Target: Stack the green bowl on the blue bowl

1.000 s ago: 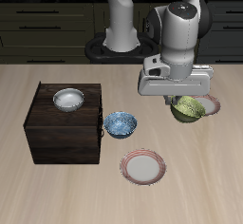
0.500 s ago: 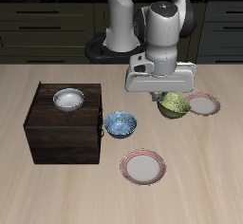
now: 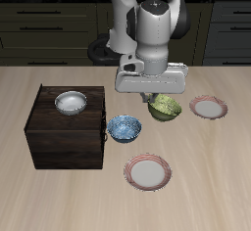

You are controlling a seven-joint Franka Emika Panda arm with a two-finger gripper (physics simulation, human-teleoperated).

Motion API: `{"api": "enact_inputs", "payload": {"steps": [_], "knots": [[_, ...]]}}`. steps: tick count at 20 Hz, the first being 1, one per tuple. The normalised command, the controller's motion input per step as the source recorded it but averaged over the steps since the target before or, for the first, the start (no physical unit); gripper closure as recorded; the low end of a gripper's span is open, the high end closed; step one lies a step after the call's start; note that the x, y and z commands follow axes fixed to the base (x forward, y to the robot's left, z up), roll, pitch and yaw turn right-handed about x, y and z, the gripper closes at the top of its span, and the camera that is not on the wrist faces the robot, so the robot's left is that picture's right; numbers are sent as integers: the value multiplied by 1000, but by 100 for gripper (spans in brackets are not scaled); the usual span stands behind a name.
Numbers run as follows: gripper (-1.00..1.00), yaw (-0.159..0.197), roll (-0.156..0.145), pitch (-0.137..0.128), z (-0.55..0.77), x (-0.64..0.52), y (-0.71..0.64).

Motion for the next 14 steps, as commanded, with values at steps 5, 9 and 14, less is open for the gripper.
{"api": "enact_inputs", "payload": {"steps": [5, 9, 14], "knots": [[100, -19, -18, -14, 26, -143, -275], [100, -6, 9, -8, -21, -222, -202], [100, -9, -52, -21, 156, -120, -433]]}}
